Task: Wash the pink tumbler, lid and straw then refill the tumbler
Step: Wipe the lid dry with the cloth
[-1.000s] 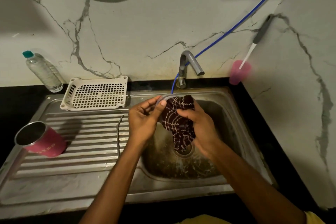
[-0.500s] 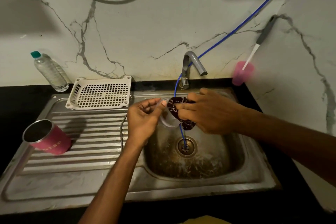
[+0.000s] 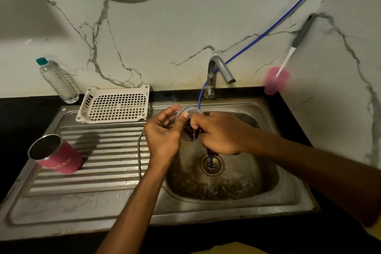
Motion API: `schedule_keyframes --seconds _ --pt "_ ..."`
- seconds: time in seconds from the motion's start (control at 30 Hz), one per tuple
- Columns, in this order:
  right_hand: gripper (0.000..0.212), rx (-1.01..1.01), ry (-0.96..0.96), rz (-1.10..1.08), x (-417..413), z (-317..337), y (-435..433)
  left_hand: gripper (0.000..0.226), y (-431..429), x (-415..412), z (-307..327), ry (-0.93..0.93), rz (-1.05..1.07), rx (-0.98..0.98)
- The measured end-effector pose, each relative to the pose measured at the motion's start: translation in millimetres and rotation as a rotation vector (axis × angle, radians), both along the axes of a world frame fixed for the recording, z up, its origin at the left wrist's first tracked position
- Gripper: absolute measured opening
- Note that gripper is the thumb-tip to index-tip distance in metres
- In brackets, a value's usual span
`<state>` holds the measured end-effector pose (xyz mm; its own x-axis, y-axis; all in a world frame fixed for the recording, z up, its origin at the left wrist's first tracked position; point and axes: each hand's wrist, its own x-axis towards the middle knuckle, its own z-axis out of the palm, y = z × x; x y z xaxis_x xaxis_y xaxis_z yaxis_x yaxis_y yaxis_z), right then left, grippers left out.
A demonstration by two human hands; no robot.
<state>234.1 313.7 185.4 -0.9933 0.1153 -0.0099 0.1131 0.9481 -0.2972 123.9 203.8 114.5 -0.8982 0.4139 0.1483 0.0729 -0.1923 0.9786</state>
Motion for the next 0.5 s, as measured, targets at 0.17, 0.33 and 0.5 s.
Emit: schedule_keyframes --seconds 0.17,0.33,0.5 --pt "0.032 -0.797 -0.272 -0.323 -8.7 12.7 3.8 0.024 0.1 3.1 -4.5 -0.103 0.028 0.040" --pt "0.027 -1.547 -0.017 -0.547 6.8 9.5 3.0 0.022 -5.9 -2.4 4.9 -0.303 0.027 0.142" --pt "0.025 -0.834 0.130 -0.410 0.1 -1.1 -13.9 0.021 -1.4 1.7 9.2 -0.222 -0.032 0.118"
